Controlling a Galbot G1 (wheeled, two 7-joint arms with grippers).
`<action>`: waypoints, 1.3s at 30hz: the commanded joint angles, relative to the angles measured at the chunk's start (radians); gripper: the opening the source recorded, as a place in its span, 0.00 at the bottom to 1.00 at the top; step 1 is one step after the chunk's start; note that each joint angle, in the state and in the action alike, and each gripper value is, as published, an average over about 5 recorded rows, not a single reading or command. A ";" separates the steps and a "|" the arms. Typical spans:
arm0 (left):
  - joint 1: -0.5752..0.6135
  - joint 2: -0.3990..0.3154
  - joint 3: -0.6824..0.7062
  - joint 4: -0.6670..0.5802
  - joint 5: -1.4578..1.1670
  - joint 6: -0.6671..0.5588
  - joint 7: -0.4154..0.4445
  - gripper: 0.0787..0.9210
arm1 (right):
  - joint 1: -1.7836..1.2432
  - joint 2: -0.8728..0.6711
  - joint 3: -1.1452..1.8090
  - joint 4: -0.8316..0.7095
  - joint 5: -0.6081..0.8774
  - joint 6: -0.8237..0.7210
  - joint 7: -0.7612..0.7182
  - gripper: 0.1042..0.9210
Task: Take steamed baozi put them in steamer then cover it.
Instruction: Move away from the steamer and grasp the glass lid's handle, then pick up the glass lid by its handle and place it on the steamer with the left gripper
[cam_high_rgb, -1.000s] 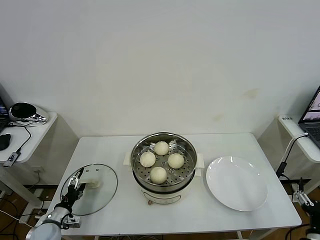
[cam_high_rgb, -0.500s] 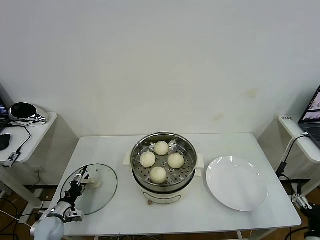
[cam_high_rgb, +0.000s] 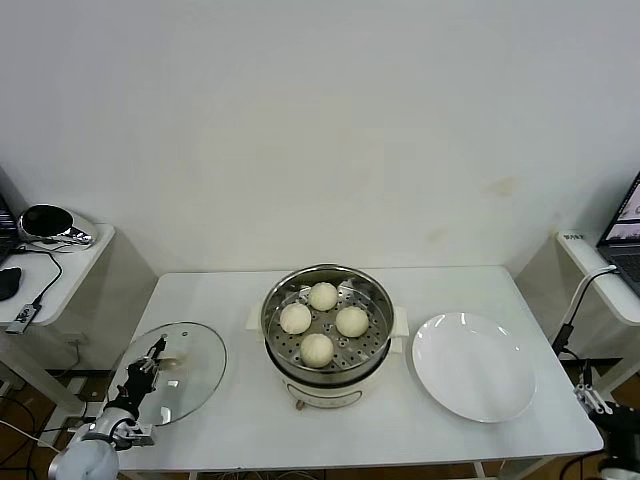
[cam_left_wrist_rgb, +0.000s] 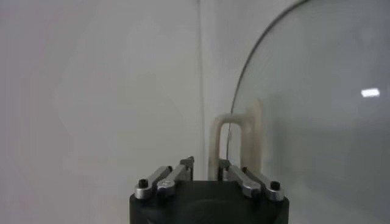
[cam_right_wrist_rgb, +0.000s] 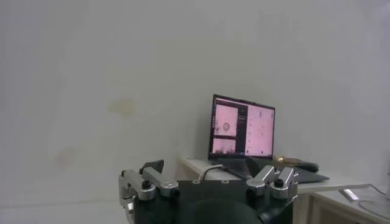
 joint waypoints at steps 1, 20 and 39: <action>0.124 0.039 -0.061 -0.240 -0.098 0.079 -0.009 0.08 | 0.001 -0.007 -0.025 -0.001 -0.007 -0.005 -0.002 0.88; 0.000 0.254 0.146 -0.702 -0.324 0.488 0.245 0.08 | -0.024 0.012 -0.137 -0.006 -0.123 0.025 -0.021 0.88; -0.458 -0.001 0.713 -0.565 -0.053 0.771 0.469 0.08 | 0.065 0.076 -0.210 -0.084 -0.296 0.017 0.016 0.88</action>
